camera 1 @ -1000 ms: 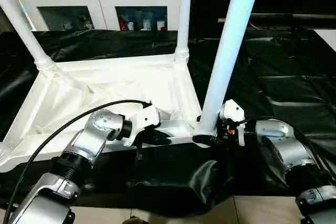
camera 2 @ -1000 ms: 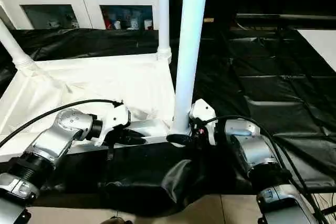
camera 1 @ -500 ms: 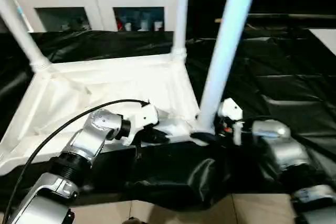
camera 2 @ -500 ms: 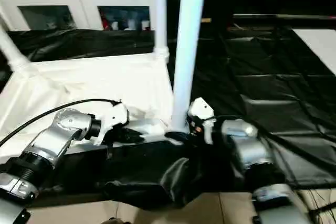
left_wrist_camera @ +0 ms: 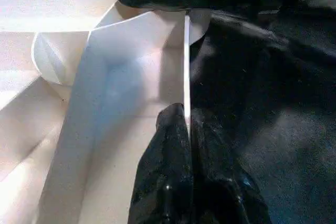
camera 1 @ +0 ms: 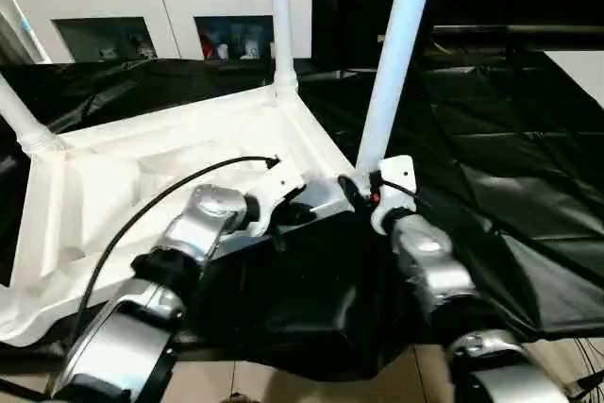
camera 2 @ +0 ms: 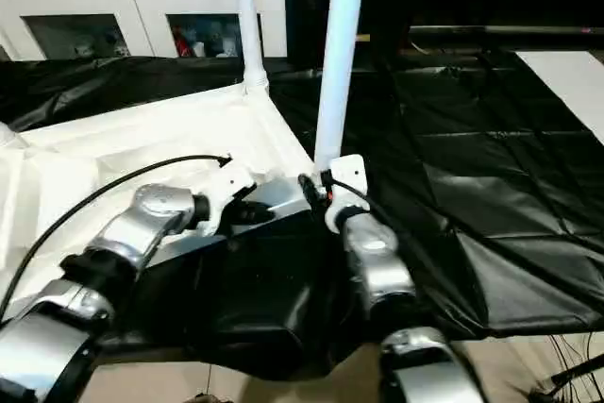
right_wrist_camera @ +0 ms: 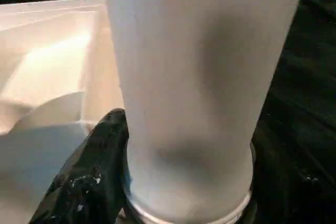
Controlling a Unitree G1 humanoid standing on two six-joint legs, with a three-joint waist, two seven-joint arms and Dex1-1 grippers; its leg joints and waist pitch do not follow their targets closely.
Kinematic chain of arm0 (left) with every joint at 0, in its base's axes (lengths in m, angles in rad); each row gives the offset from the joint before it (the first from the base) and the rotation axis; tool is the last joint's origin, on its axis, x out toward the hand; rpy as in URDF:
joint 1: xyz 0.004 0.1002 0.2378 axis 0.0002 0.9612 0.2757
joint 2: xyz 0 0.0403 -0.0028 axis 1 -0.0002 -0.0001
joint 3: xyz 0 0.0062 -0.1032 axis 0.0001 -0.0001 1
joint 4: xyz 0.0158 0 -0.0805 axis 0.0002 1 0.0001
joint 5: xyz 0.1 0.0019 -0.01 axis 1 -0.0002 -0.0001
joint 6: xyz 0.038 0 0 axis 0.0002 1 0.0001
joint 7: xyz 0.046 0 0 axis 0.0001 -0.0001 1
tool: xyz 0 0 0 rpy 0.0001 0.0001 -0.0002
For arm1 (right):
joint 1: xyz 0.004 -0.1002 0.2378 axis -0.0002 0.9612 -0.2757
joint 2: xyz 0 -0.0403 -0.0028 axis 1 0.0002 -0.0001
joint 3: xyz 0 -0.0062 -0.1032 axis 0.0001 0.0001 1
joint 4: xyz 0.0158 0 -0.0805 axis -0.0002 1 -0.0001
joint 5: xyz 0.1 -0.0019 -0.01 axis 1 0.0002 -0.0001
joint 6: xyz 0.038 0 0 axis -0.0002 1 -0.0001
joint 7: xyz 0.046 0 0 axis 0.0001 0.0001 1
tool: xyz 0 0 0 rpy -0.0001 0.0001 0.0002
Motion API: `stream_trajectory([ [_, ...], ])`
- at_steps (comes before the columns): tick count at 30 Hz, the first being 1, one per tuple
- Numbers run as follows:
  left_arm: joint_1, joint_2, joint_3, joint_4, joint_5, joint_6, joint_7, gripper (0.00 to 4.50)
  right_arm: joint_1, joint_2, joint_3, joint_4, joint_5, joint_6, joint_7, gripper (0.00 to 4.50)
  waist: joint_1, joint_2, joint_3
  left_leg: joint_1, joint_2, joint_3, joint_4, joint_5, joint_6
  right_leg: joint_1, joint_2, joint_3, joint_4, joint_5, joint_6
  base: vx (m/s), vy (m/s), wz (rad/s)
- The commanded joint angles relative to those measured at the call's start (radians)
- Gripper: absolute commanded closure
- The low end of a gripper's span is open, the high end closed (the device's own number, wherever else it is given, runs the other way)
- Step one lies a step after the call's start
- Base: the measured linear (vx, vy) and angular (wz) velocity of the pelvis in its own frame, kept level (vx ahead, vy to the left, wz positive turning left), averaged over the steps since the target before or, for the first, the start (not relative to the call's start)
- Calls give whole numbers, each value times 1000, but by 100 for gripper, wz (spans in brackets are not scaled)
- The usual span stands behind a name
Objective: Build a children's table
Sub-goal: Rotate leg to tighten
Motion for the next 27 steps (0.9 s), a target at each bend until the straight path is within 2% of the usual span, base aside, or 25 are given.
stream_trajectory([
  [1,2,-38,14,19,-16,-27,19,450,13,50,-15,12,43,21,9,178,-2,4,-63,25,38,-25,-83,-274,-16,32,-60,43,-82,-116,-223,0,0,0],
  [4,-3,-38,15,37,-10,-43,15,450,16,60,-20,4,48,7,25,178,-1,4,-63,23,38,-26,-83,-271,-7,34,-60,43,-81,-100,-220,0,0,0],
  [5,-4,-36,14,42,-8,-48,13,450,15,64,-23,5,50,2,23,122,-1,4,-62,23,38,-26,-84,-274,-8,34,-60,43,-82,-102,-221,0,0,0],
  [7,-2,-26,12,49,-4,-60,6,450,18,63,-12,-14,42,-22,27,108,-1,6,-62,24,38,-25,-84,-287,-7,33,-62,44,-84,-110,-219,0,0,0],
  [9,-4,-23,12,56,-2,-69,5,450,17,61,-7,-22,31,-27,21,91,0,1,-64,21,38,-25,-83,-265,1,36,-62,44,-81,-100,-219,0,0,0],
  [11,-1,-19,12,52,-1,-73,1,450,23,47,7,-45,16,-30,38,78,0,3,-63,21,38,-24,-83,-253,8,34,-62,43,-83,-105,-220,0,0,0],
  [12,1,-18,11,50,0,-76,-1,450,26,42,11,-56,13,-30,52,78,1,-2,-63,21,38,-24,-83,-249,11,35,-62,44,-83,-107,-218,0,0,0],
  [14,11,-7,11,30,-4,-79,-19,450,62,-5,53,-145,13,6,183,78,5,0,-63,18,38,-24,-81,-227,23,38,-62,43,-82,-95,-209,0,0,0],
  [16,15,-2,11,24,-6,-84,-29,450,84,-31,63,-192,39,31,268,78,8,-4,-64,16,39,-24,-79,-209,40,42,-61,43,-79,-60,-204,0,0,0],
  [19,32,14,2,2,-9,-97,-77,450,114,-117,100,-251,41,56,406,78,9,-5,-64,15,37,-23,-76,-193,54,43,-62,41,-80,-59,-216,0,0,0],
  [20,39,21,-1,-11,-15,-102,-105,450,116,-152,101,-262,49,65,454,78,11,0,-65,15,38,-23,-73,-186,59,44,-62,42,-79,-55,-217,0,0,0],
  [22,63,40,-14,-51,-32,-107,-183,450,121,-217,99,-285,82,82,564,78,9,-3,-65,12,38,-22,-72,-176,69,46,-60,41,-78,-42,-224,0,0,0],
  [23,71,47,-20,-65,-37,-108,-210,450,122,-239,98,-292,93,82,603,78,12,-1,-67,11,40,-23,-69,-159,79,46,-61,40,-74,-18,-230,0,0,0],
  [26,90,66,-35,-99,-42,-107,-264,450,132,-288,108,-322,115,106,698,78,17,0,-69,13,43,-19,-65,-141,98,43,-57,38,-69,20,-253,0,0,0],
  [27,103,80,-42,-126,-48,-97,-298,450,144,-332,123,-345,120,112,779,78,19,3,-69,15,44,-19,-65,-142,99,41,-58,37,-69,18,-257,0,0,0],
])
